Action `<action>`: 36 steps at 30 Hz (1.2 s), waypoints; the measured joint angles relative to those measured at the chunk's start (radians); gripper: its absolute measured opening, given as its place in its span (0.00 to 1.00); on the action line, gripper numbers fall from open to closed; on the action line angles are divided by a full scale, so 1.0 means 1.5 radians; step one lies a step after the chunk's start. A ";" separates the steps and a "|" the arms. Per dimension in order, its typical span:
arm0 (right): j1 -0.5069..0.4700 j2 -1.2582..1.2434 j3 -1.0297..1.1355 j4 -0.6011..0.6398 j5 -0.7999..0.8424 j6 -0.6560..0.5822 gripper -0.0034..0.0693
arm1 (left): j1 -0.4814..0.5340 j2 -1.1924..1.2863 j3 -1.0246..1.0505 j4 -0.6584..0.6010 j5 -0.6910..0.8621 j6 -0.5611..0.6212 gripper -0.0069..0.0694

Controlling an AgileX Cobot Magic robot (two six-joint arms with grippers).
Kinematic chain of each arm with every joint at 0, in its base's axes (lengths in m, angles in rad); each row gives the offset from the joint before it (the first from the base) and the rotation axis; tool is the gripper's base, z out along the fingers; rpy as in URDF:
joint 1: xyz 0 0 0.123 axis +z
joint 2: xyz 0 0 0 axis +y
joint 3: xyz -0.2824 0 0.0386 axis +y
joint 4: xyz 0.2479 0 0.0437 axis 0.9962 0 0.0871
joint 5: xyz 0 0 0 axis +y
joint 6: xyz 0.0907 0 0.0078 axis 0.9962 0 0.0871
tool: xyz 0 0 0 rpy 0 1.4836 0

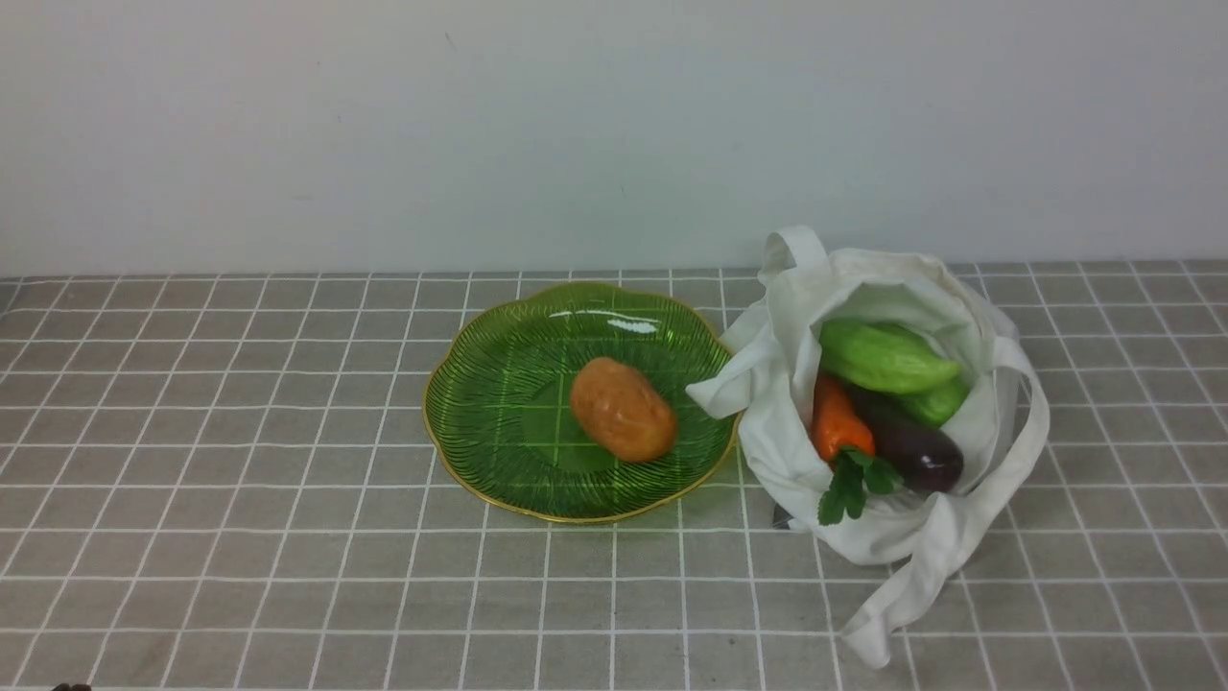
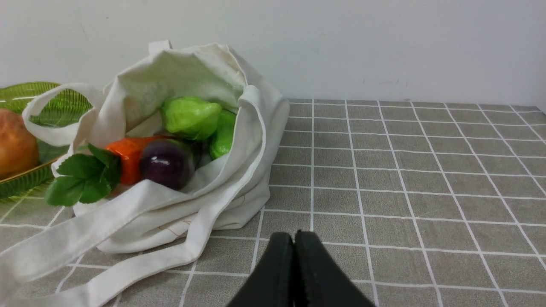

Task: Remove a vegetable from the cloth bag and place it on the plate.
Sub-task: Use the right arm to grab an eggplant from the bag

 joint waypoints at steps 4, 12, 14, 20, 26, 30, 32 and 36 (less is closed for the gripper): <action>0.000 0.000 0.001 0.130 -0.021 0.085 0.03 | 0.000 0.000 0.000 0.000 0.000 0.000 0.08; 0.000 0.000 0.001 0.438 -0.076 0.213 0.03 | 0.000 0.000 0.000 0.000 0.000 0.000 0.08; 0.000 0.000 0.001 0.474 -0.086 0.209 0.03 | 0.000 0.000 0.000 0.000 0.000 0.000 0.08; 0.000 0.000 -0.002 0.482 -0.086 0.154 0.03 | 0.000 0.000 0.000 0.000 0.000 0.000 0.08; 0.000 0.014 -0.144 0.429 -0.016 -0.054 0.03 | 0.000 0.000 0.000 0.000 0.000 0.000 0.08; 0.000 0.108 -0.272 0.336 0.075 -0.122 0.03 | 0.000 0.000 0.000 0.000 0.000 0.000 0.08; 0.000 0.178 -0.321 0.263 0.152 -0.124 0.03 | 0.000 0.000 0.000 0.000 0.000 0.000 0.08; 0.000 0.328 -0.386 0.165 0.268 -0.089 0.03 | 0.000 0.000 0.000 0.000 0.000 0.000 0.08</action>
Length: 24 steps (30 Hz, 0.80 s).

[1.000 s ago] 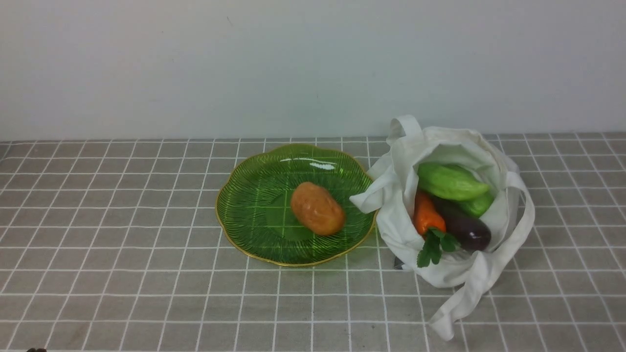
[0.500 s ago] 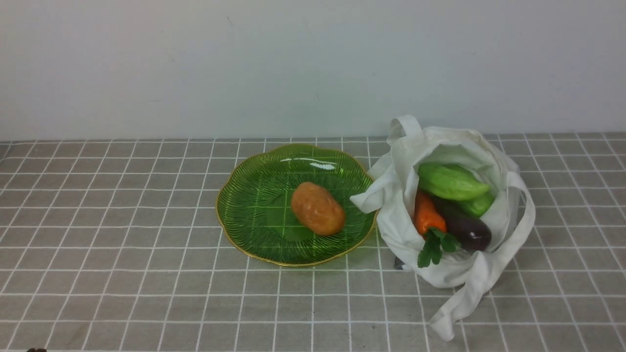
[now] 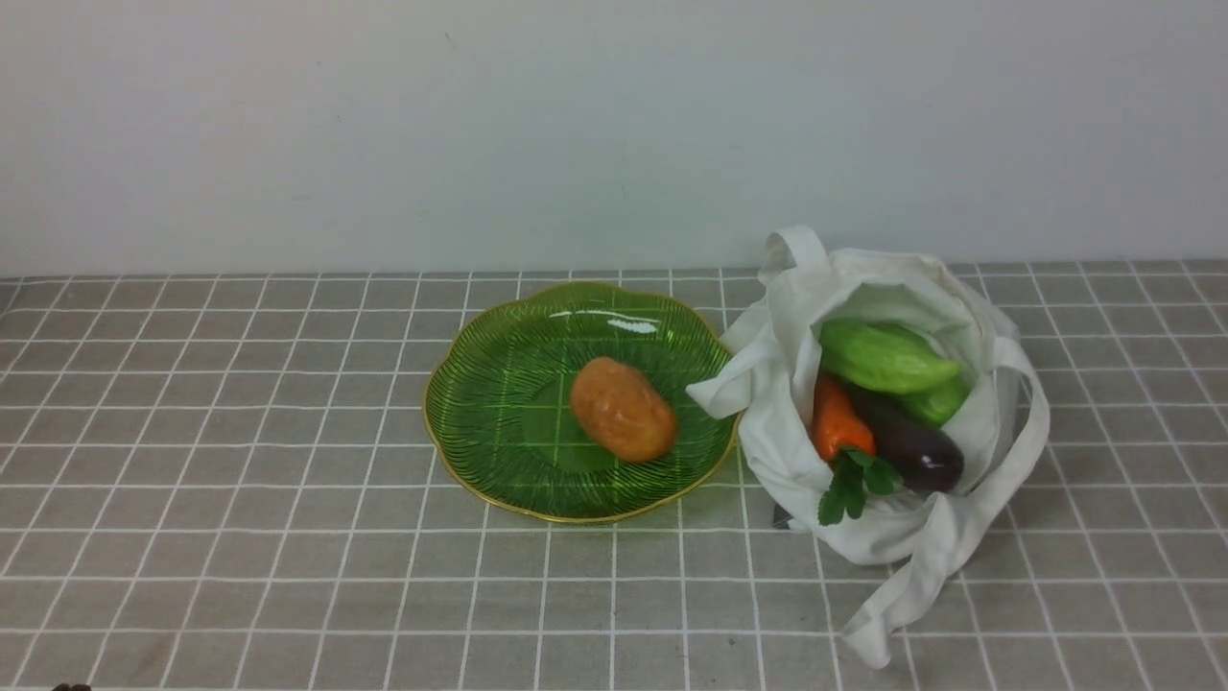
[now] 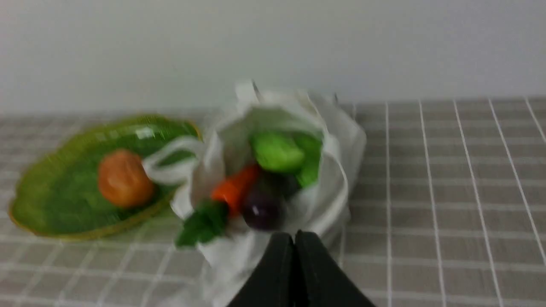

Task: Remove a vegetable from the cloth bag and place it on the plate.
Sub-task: Use the right arm to grab an eggplant from the bag

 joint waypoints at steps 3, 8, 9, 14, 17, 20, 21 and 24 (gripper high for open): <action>0.000 0.145 -0.048 -0.017 0.058 0.006 0.03 | 0.000 0.000 0.000 0.000 0.000 0.000 0.08; 0.000 0.308 -0.107 0.114 0.063 -0.101 0.08 | 0.000 0.000 0.000 0.000 0.000 0.000 0.08; 0.000 0.337 -0.120 0.143 0.064 -0.128 0.10 | 0.000 0.000 0.000 0.000 0.000 0.000 0.08; 0.000 0.466 -0.185 0.200 0.070 -0.195 0.28 | 0.000 0.000 0.000 0.000 0.000 0.000 0.08; 0.006 0.531 -0.223 0.203 0.069 -0.202 0.43 | 0.000 0.000 0.000 0.000 0.000 0.000 0.08; 0.032 0.598 -0.263 0.195 0.065 -0.205 0.55 | 0.000 0.000 0.000 0.000 0.000 0.000 0.08; 0.043 0.621 -0.278 0.189 0.059 -0.205 0.60 | 0.000 0.000 0.000 0.000 0.000 0.000 0.08; 0.067 0.683 -0.323 0.161 0.039 -0.205 0.68 | 0.000 0.000 0.000 0.000 0.000 0.000 0.08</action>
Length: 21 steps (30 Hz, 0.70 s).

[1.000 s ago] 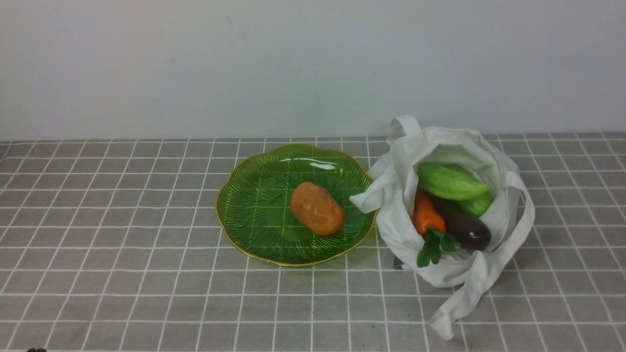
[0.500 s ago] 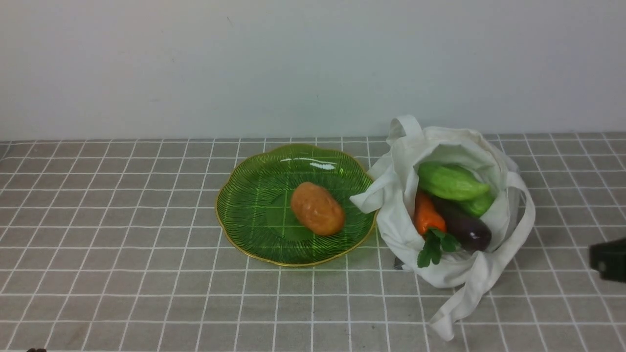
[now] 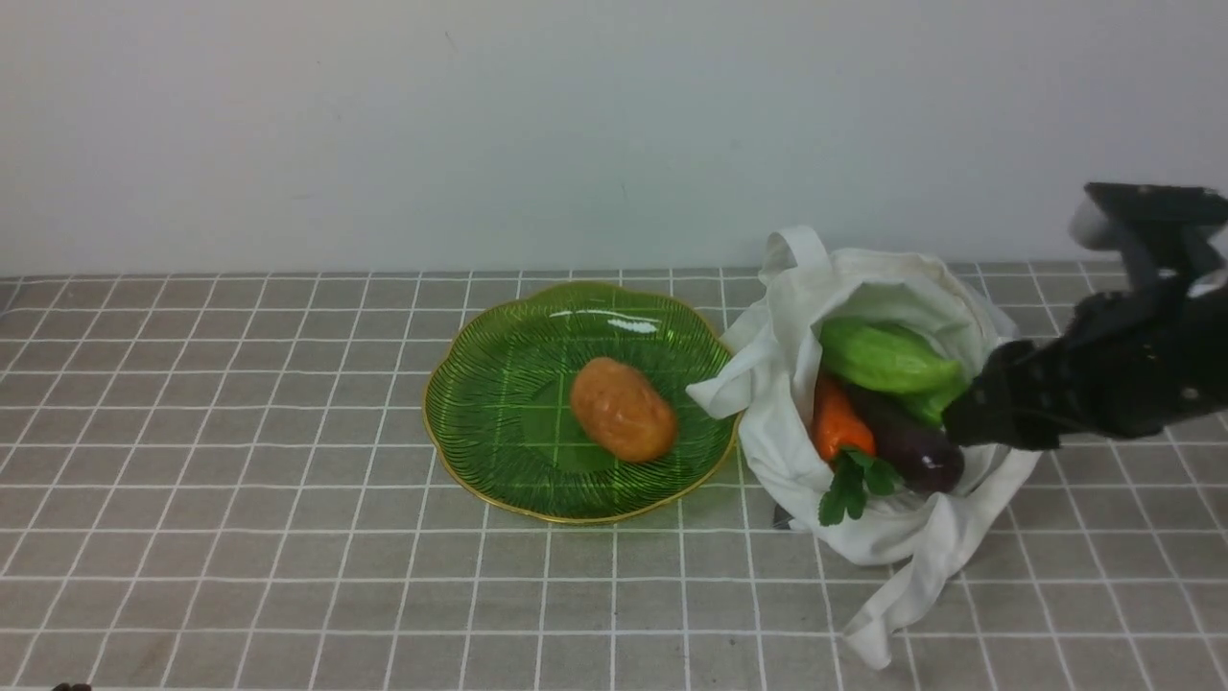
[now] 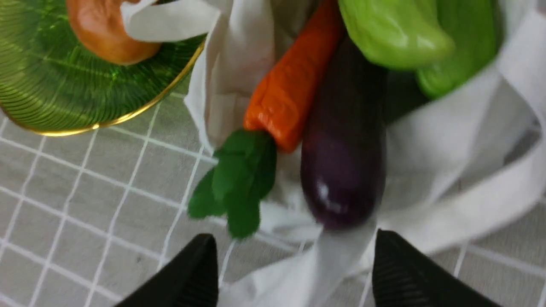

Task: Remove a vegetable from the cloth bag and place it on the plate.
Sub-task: Use the right arm to grab an eggplant from the bag

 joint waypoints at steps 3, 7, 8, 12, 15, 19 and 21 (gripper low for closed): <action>0.004 0.056 -0.032 -0.028 -0.021 0.006 0.71 | 0.000 0.000 0.000 0.000 0.000 0.000 0.08; 0.004 0.123 -0.053 -0.042 -0.041 0.013 0.72 | 0.000 0.000 0.000 0.000 0.000 0.000 0.08; 0.004 0.134 -0.055 -0.042 -0.045 0.013 0.72 | 0.000 0.000 0.000 0.000 0.000 0.000 0.08; 0.005 0.173 -0.056 -0.034 -0.053 0.013 0.72 | 0.000 0.000 0.000 0.000 0.000 0.000 0.08; 0.005 0.195 -0.057 -0.028 -0.055 0.013 0.72 | 0.000 0.000 0.000 0.000 0.000 0.000 0.08; 0.005 0.211 -0.057 -0.022 -0.056 0.013 0.69 | 0.000 0.000 0.000 0.000 0.000 0.000 0.08; 0.005 0.216 -0.057 -0.020 -0.056 0.013 0.65 | 0.000 0.000 0.000 0.000 0.000 0.000 0.08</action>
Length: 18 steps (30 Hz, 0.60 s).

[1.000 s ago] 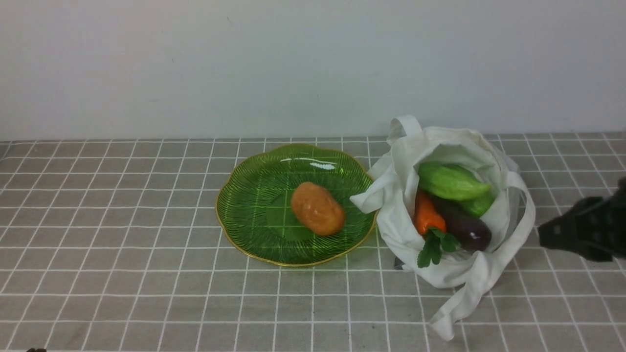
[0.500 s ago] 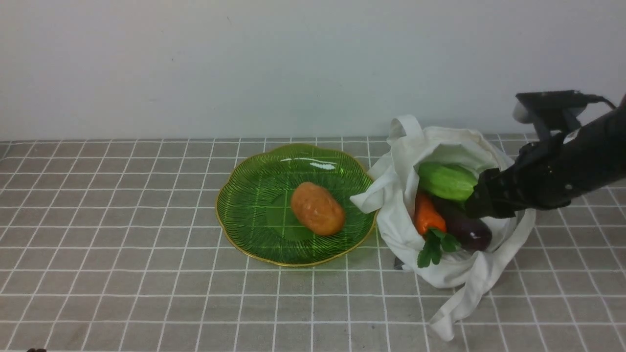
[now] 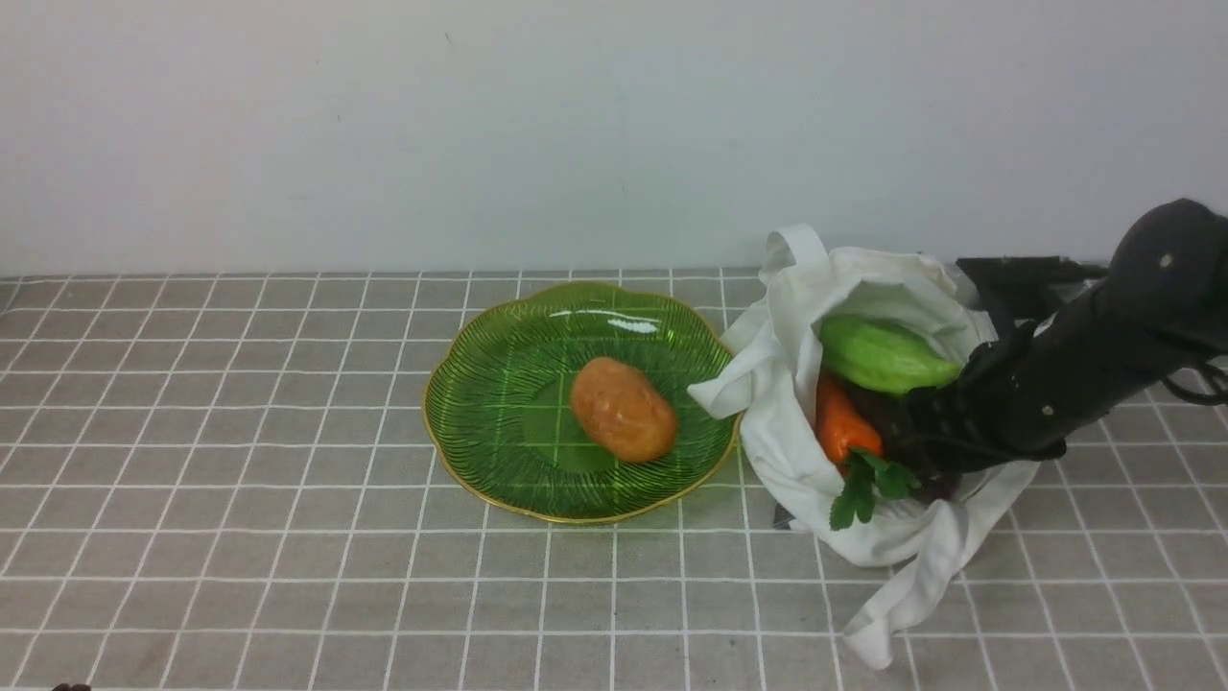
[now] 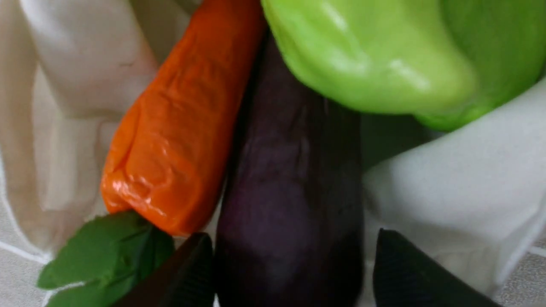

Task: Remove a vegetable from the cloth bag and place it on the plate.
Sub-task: Use the right arm to grab an eggplant from the bag

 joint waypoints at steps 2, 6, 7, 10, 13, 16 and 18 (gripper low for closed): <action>0.000 0.002 0.000 0.001 0.000 0.000 0.60 | 0.000 0.000 0.000 0.000 0.000 0.000 0.08; 0.000 0.003 -0.001 0.002 0.000 0.000 0.58 | 0.000 0.000 0.000 0.000 0.000 0.000 0.08; 0.000 0.003 -0.001 0.002 0.000 0.000 0.58 | 0.000 0.000 0.000 0.000 0.000 0.000 0.08; 0.000 0.002 -0.001 0.002 0.007 0.000 0.58 | 0.000 0.000 0.000 0.000 0.000 0.000 0.08; 0.000 -0.013 -0.001 -0.006 0.030 0.000 0.58 | 0.000 0.000 0.000 0.000 0.000 0.000 0.08; 0.000 -0.051 -0.001 -0.013 0.067 0.001 0.58 | 0.000 0.000 0.000 0.000 0.000 0.000 0.08; 0.000 -0.081 -0.001 -0.014 0.089 0.003 0.58 | 0.000 0.000 0.000 0.000 0.000 0.000 0.08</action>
